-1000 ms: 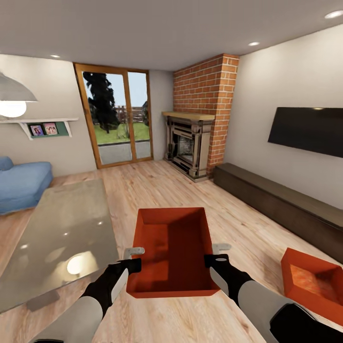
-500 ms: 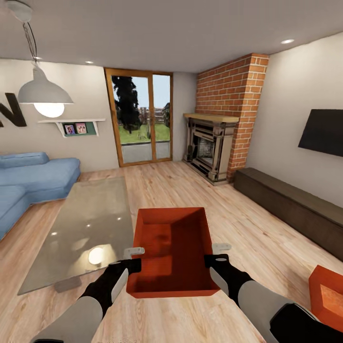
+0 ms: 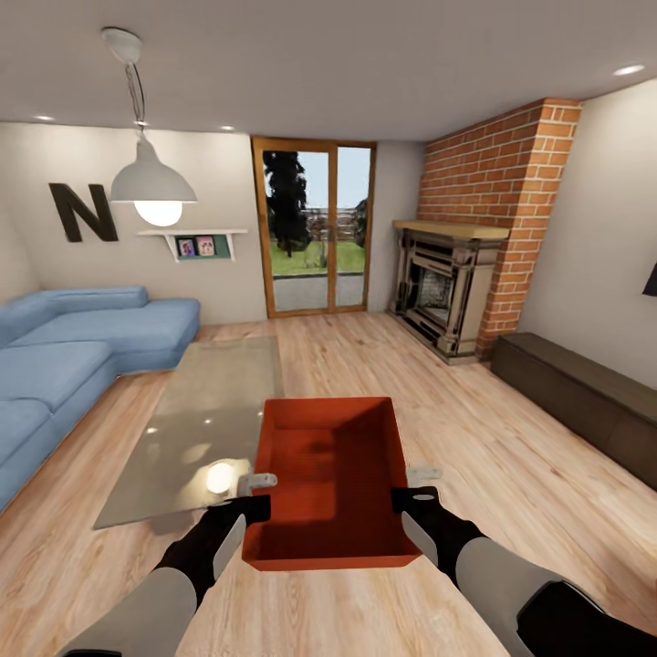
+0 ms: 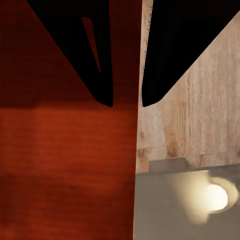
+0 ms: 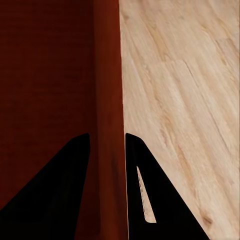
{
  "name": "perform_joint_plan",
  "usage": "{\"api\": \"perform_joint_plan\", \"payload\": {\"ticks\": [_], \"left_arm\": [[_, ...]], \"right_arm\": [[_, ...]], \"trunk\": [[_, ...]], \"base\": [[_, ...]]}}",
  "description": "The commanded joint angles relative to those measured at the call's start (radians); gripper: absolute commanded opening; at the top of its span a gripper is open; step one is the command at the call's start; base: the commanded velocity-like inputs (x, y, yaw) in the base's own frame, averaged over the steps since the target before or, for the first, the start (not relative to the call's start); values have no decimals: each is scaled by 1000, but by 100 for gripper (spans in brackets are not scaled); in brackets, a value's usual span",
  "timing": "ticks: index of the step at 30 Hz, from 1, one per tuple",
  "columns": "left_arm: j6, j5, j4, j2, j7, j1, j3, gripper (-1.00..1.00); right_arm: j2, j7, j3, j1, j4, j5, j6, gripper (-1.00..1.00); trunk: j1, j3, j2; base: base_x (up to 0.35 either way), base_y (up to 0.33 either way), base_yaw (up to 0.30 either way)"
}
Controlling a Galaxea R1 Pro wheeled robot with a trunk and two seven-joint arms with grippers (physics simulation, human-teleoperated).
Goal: Move the two storage containers from the living room to the garage. In the garage, place one container on the floor and stack the other container on top of it (either order is fine).
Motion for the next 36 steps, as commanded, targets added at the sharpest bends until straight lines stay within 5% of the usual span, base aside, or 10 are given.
{"api": "perform_joint_plan", "payload": {"ticks": [1, 14, 36], "left_arm": [[7, -19, -3, 1, 22, -1, 1, -100], [7, -19, -2, 1, 22, -1, 1, -100], [7, -19, -2, 1, 22, -1, 1, -100]], "right_arm": [[-3, -13, 11, -1, 0, 2, 8, -100], [-3, -14, 9, -1, 0, 2, 10, -100], [-3, -14, 9, -1, 0, 2, 10, -100]], "trunk": [[1, -1, -2], [1, 0, -2], [1, -10, -2]], "base": [[0, 0, 290], [0, 0, 116], [0, 0, 263]]}}
